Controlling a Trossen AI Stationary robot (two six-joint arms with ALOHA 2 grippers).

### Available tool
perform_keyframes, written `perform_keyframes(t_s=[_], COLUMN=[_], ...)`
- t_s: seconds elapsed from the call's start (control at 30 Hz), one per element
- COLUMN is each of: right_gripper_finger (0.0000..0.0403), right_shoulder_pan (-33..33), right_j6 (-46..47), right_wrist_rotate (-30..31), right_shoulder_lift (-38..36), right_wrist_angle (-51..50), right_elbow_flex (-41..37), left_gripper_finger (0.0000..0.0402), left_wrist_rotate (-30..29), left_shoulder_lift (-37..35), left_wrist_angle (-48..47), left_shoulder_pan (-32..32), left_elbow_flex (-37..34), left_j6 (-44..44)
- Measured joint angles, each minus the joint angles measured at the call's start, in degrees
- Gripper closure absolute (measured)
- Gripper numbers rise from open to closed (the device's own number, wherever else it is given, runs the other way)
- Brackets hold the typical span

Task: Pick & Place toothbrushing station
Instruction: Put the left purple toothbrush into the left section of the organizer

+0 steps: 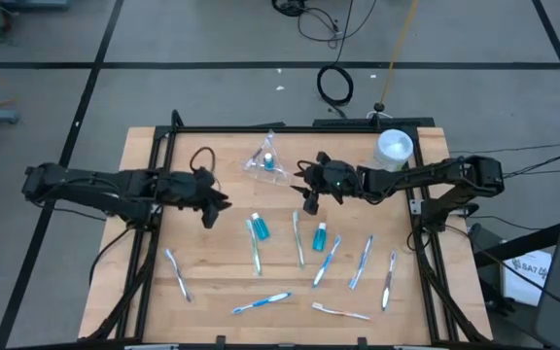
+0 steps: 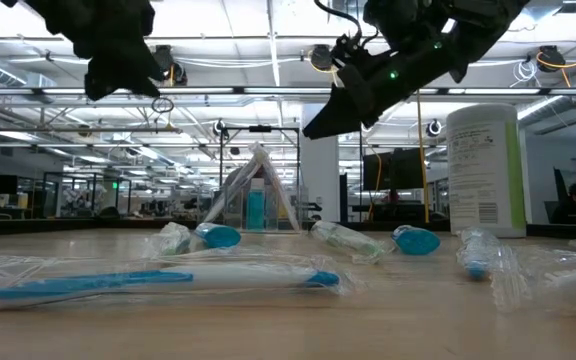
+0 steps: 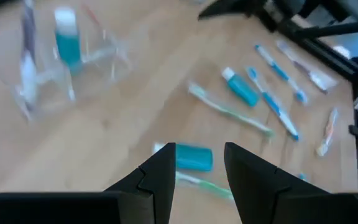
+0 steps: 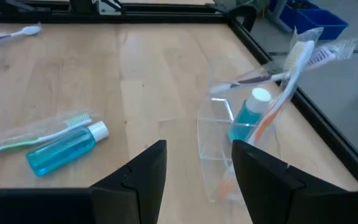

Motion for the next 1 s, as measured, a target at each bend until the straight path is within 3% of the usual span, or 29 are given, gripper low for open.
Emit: perform_keyframes(t_s=[0.17, 0.47, 0.77, 1.0], right_gripper_finger=[0.0227, 0.0228, 0.0227, 0.0227], right_shoulder_pan=[0.00, -0.07, -0.07, -0.07], right_j6=[-3.03, -7.16, -7.29, -7.29], right_wrist_rotate=[-0.02, 0.00, 0.00, 0.00], right_shoulder_lift=[0.00, 0.02, 0.02, 0.02], right_wrist_angle=[2.42, 8.83, 14.45, 14.28], right_elbow_flex=[0.00, 0.00, 0.00, 0.00], left_gripper_finger=[0.0261, 0.0261, 0.0261, 0.0261], left_wrist_rotate=[4.52, 6.68, 10.38, 13.46], left_shoulder_lift=[4.36, 10.88, 17.23, 24.59], left_wrist_angle=[-1.27, -17.79, -26.18, -27.35], left_shoulder_pan=[-2.90, -9.07, -18.70, -26.78], left_elbow_flex=[0.54, 8.27, 9.31, 9.29], left_j6=[-9.31, -26.36, -52.12, -75.73])
